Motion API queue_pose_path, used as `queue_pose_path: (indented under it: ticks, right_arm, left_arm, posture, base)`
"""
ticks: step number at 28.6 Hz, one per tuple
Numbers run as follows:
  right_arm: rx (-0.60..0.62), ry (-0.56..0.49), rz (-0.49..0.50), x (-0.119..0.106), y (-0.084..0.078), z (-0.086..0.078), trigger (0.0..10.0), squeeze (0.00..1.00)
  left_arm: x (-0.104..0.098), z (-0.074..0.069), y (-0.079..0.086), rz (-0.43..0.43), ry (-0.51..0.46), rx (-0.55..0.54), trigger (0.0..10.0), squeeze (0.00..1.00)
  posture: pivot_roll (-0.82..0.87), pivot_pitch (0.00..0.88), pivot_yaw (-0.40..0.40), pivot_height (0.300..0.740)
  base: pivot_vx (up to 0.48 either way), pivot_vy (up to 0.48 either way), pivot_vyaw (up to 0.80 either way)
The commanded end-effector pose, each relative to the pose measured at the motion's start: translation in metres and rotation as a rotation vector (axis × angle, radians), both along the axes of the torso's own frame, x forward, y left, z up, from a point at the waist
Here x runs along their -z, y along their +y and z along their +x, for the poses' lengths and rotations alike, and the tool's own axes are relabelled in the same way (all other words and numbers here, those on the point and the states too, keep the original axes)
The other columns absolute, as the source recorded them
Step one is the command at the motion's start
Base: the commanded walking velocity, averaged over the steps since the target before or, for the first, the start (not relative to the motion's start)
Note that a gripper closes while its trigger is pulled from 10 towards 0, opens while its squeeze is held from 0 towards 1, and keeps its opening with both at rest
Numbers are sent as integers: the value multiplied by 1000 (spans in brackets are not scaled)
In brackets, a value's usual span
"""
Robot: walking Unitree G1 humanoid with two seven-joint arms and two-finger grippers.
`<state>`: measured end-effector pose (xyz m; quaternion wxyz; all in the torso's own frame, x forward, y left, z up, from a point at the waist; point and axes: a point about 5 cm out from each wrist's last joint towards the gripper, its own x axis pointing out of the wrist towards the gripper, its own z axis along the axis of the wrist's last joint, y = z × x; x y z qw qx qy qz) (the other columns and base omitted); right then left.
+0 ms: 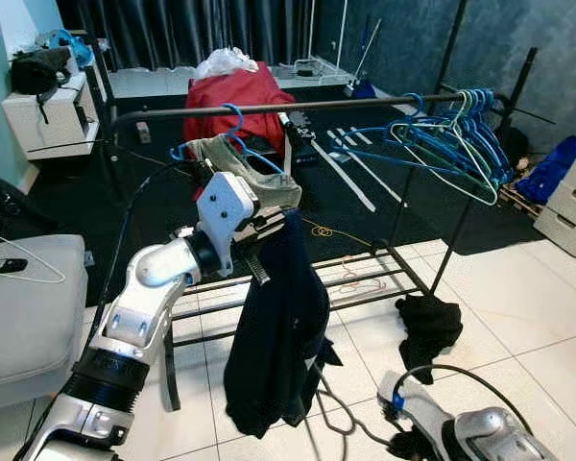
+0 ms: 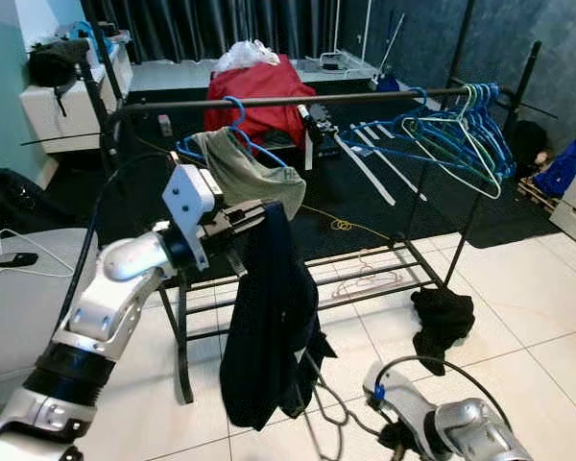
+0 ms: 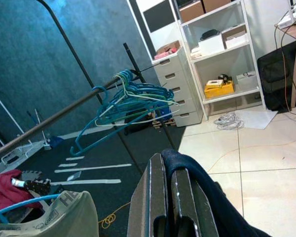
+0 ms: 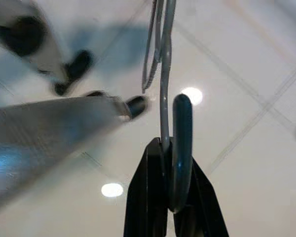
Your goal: Hang hanger
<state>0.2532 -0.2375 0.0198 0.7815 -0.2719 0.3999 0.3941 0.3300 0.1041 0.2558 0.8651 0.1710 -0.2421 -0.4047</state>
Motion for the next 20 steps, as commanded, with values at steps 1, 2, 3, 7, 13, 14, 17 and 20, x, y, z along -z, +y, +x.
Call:
queue_pose_path:
  ticks: [1,2,3,7,13,14,17,20]
  right_arm:
    - [-31,-32,-20,-2,1,1,10000,0]
    - [-37,-163,-56,-10,2,11,10000,0]
    - [-36,-273,-61,-18,5,18,10000,0]
    - [-14,-442,-48,-31,10,28,10000,0]
    - [8,-576,-41,-44,12,35,10000,0]
    - [12,-638,-44,-50,13,38,10000,0]
    - [13,-678,-40,-54,15,39,10000,0]
    - [7,-718,-40,-57,18,39,10000,0]
  left_arm:
    - [-6,0,-2,-21,-14,3,0,0]
    - [-5,0,-2,-17,-9,5,0,0]
    - [-3,0,-1,-7,-3,-1,0,0]
    - [-1,0,0,5,3,-8,0,0]
    - [-2,0,0,7,3,-5,0,0]
    - [-1,1,0,9,2,-3,0,0]
    - [0,0,0,12,2,-2,0,0]
    - [0,0,-1,14,2,-1,0,0]
  posture:
    - [-94,62,-26,740]
    - [-96,64,-27,740]
    - [-95,62,-26,740]
    - [-96,59,-24,740]
    - [-97,56,-24,740]
    - [-97,56,-23,740]
    - [-97,53,-26,740]
    - [-97,52,-27,740]
  base:
    - [0,0,0]
    - [0,0,0]
    - [0,0,0]
    - [0,0,0]
    - [0,0,0]
    - [0,0,0]
    - [0,0,0]
    - [0,0,0]
